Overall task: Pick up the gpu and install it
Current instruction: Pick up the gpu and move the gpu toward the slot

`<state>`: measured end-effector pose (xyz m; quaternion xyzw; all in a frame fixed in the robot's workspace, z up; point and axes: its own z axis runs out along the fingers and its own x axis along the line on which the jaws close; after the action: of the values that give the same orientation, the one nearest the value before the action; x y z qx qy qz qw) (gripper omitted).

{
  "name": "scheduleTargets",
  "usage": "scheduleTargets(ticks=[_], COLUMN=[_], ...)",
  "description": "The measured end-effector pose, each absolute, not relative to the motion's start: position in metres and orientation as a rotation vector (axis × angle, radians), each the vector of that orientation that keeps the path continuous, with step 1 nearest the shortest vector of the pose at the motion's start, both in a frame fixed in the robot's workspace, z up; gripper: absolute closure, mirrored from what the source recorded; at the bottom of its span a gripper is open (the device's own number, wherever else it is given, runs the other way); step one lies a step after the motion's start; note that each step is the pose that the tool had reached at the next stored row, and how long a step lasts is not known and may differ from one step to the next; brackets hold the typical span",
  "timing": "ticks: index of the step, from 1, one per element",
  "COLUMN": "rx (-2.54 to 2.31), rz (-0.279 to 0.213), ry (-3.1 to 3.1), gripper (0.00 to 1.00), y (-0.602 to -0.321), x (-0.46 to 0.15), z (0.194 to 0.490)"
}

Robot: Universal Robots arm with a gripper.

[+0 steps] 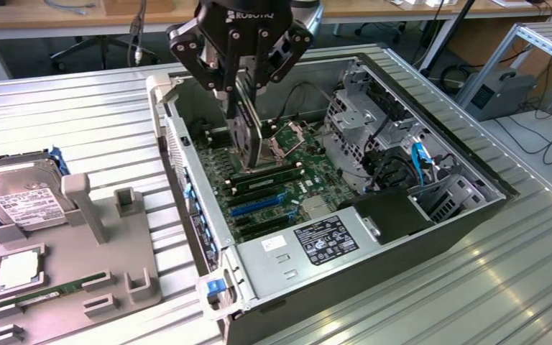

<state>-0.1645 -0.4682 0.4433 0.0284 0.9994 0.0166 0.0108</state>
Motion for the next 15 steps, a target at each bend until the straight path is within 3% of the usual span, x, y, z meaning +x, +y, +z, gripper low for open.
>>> scheduleTargets(ticks=[15], rx=[0.088], rz=[0.052], ry=[3.118], gripper=[0.73], y=[-0.4681], x=[-0.159], z=[0.4433])
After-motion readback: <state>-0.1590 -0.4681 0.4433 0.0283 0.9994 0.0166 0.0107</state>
